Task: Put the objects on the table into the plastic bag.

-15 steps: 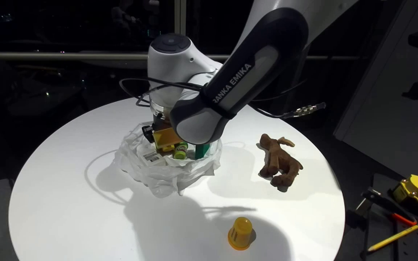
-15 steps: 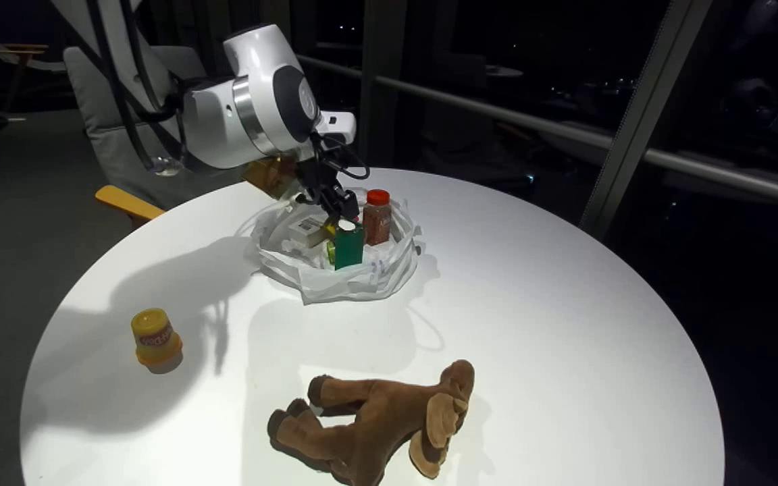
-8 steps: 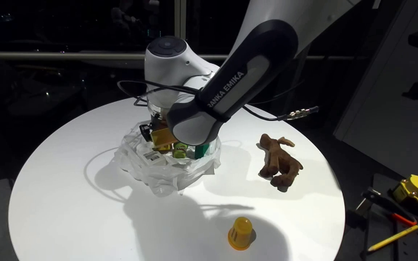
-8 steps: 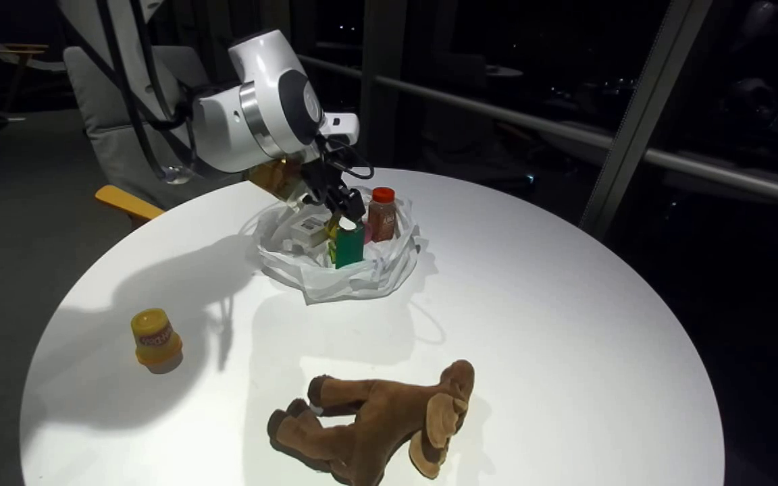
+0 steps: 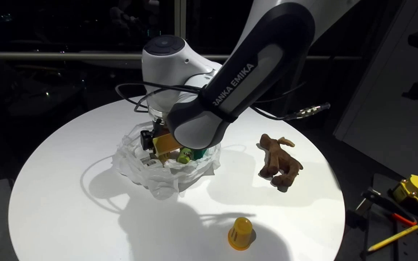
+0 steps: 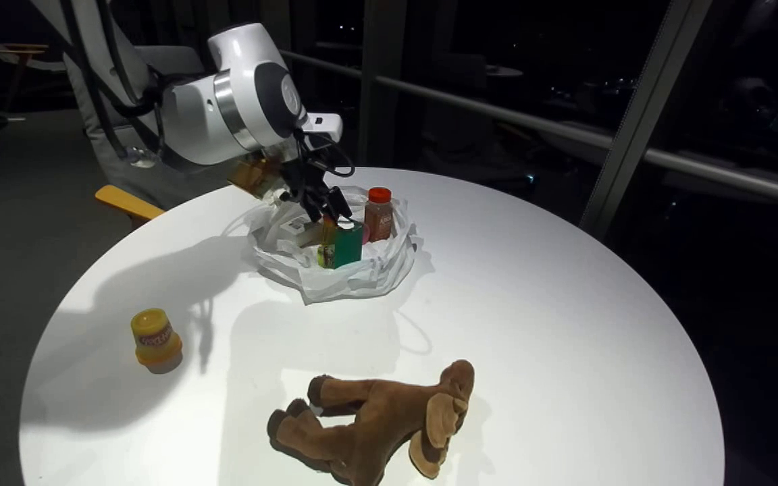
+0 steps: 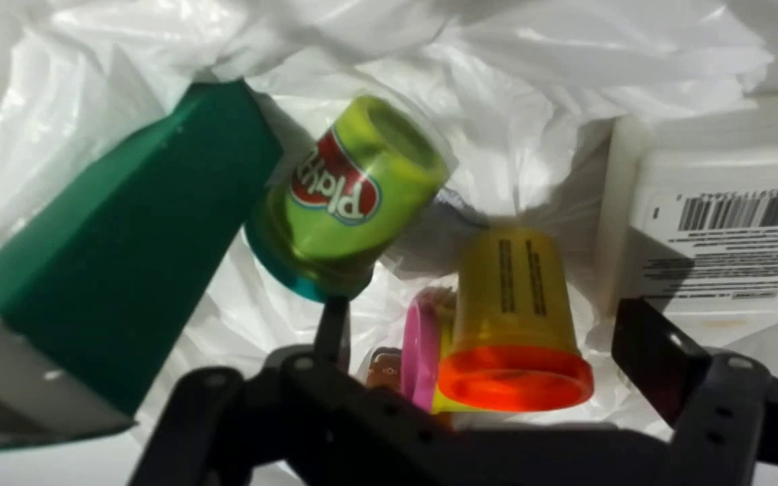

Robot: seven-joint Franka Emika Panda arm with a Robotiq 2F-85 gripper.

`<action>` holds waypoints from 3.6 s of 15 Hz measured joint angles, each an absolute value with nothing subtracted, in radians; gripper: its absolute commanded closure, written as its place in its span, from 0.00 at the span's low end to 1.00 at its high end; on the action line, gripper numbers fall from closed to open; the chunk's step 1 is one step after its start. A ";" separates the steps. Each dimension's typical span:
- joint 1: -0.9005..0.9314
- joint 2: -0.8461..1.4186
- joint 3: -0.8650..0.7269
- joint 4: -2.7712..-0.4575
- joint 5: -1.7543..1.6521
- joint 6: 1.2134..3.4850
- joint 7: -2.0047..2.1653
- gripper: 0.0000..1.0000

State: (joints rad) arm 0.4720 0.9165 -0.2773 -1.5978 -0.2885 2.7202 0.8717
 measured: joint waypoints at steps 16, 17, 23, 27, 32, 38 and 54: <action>0.621 0.344 -0.279 -2.176 -0.377 2.673 1.118 0.00; 0.583 0.326 -0.239 -2.212 -0.351 2.673 1.114 0.00; 0.354 0.286 -0.029 -2.363 -0.124 2.673 0.984 0.00; 0.247 0.291 0.069 -2.405 0.081 2.673 0.807 0.00; 0.170 0.351 0.135 -2.406 0.290 2.672 0.604 0.00; 0.174 0.427 0.143 -2.400 0.340 2.673 0.542 0.00; 0.469 0.515 -0.051 -2.390 0.076 2.797 0.744 0.65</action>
